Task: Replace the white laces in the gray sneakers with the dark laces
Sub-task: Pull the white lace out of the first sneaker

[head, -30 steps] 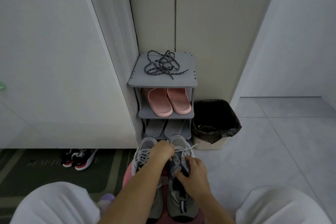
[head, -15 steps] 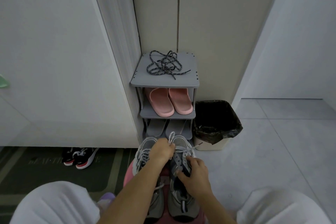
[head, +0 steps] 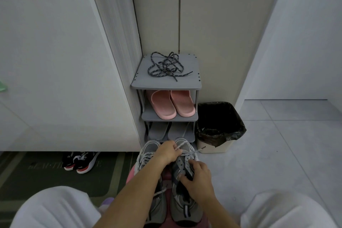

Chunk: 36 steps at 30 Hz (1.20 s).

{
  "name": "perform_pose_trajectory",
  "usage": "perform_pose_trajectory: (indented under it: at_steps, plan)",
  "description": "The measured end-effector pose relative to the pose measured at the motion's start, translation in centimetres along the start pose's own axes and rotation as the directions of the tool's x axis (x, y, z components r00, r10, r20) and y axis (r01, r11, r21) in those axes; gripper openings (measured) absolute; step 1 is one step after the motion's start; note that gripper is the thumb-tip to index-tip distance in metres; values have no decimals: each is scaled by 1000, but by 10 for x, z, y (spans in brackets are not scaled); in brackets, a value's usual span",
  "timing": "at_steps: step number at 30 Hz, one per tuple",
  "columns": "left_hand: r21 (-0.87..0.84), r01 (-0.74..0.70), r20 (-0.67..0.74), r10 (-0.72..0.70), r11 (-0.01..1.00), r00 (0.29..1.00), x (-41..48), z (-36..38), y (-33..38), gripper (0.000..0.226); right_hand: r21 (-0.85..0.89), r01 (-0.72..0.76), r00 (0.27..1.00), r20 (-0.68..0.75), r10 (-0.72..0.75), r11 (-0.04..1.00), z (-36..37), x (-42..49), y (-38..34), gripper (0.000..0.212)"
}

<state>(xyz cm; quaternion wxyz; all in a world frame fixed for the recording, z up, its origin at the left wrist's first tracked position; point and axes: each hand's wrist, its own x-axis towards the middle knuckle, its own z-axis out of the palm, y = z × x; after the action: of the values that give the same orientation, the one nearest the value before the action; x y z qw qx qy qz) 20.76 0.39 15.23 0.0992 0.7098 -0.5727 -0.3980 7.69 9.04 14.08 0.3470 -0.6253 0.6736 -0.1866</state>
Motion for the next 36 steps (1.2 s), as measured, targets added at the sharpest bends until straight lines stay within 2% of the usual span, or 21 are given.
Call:
perform_pose_trajectory:
  at_steps: [3, 7, 14, 17, 21, 24, 26, 29, 33, 35, 36]
  plan:
    - [-33, -2, -72, -1, 999, 997, 1, 1, -2, 31, -9, -1, 1000, 0, 1, 1000, 0, 0, 0, 68]
    - [-229, 7, -185, -50, 973, 982, 2, -8, 3, 30, -11, -4, 1000, 4, 4, 1000, -1, -1, -1, 68]
    - [-393, -186, -375, 28, 900, 927, 7, -41, 22, 20, -12, -18, 1000, 12, 18, 1000, -2, -1, -2, 69]
    - [-478, -268, -437, 38, 836, 899, 5, -51, 29, 24, -11, -21, 1000, 18, 21, 1000, -2, -1, -2, 68]
    - [-474, -306, -424, 90, 826, 901, -1, -52, 29, 15, -22, -23, 1000, 20, 23, 1000, -3, -1, -3, 68]
    - [-565, -290, -356, 89, 773, 930, -3, -50, 30, 10, -23, -24, 1000, 20, 24, 999, -3, -1, -3, 67]
    - [-568, -286, -345, 93, 772, 934, -4, -54, 32, 4, -21, -25, 999, 21, 25, 999, -3, -1, -3, 67]
    - [-556, -311, -376, 101, 771, 921, -5, -59, 33, 2, -27, -25, 999, 25, 26, 999, -3, -1, -3, 65]
    - [-563, -347, -456, 68, 750, 887, -6, -57, 28, 12, -36, -19, 999, 24, 20, 999, -3, -1, -4, 65]
    - [-533, -316, -458, 47, 785, 888, -6, -54, 23, 13, -37, -19, 999, 25, 20, 999, -3, -1, -4, 65]
    - [-451, -280, -439, 63, 847, 896, -6, -52, 21, 12, -35, -23, 999, 24, 24, 999, -3, -1, -4, 65]
